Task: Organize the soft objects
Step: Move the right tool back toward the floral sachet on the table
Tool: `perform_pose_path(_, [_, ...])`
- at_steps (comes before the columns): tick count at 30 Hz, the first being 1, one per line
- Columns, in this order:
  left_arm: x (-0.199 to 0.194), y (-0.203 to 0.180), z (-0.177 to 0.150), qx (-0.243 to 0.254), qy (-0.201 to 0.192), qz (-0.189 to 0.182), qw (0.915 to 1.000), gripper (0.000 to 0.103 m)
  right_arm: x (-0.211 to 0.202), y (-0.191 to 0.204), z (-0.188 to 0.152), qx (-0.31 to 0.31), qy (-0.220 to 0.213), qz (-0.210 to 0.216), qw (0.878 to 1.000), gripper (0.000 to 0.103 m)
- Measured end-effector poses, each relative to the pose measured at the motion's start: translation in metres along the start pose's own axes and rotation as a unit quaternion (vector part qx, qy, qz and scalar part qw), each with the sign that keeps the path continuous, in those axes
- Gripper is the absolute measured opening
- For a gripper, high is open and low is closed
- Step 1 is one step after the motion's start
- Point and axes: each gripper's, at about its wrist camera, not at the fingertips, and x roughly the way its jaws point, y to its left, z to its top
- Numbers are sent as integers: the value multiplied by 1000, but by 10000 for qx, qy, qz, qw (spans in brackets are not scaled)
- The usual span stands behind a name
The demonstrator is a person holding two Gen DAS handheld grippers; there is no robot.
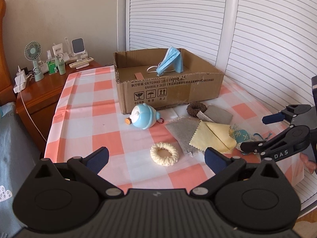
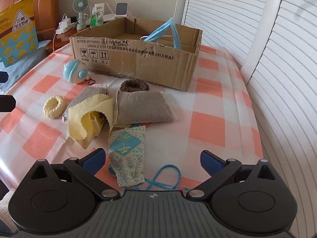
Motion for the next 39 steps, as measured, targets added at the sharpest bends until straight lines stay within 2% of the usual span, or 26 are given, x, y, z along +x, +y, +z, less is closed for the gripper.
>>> perform_pose_path(4, [2, -1, -4, -21, 75, -5, 10000, 102, 17, 8, 2, 44, 117, -20, 9999, 103])
perform_pose_path(7, [4, -1, -5, -51, 136, 16, 9999, 102, 21, 6, 3, 151, 63, 153, 9997, 103])
perform_pose_path(17, [17, -1, -8, -144, 351, -9, 9993, 102, 19, 5, -8, 246, -244, 208, 9992, 103])
perform_pose_path(27, [24, -4, -8, -179, 434, -23, 9989, 102, 15, 5, -12, 65, -280, 371, 9989, 103])
perform_pose_path(36, [27, -7, -7, -130, 474, -27, 9988, 102, 21, 5, -9, 256, -444, 83, 9987, 103])
perform_pose_path(39, [29, -7, -7, -129, 492, -21, 9987, 102, 21, -8, -12, 547, -450, -237, 9972, 103])
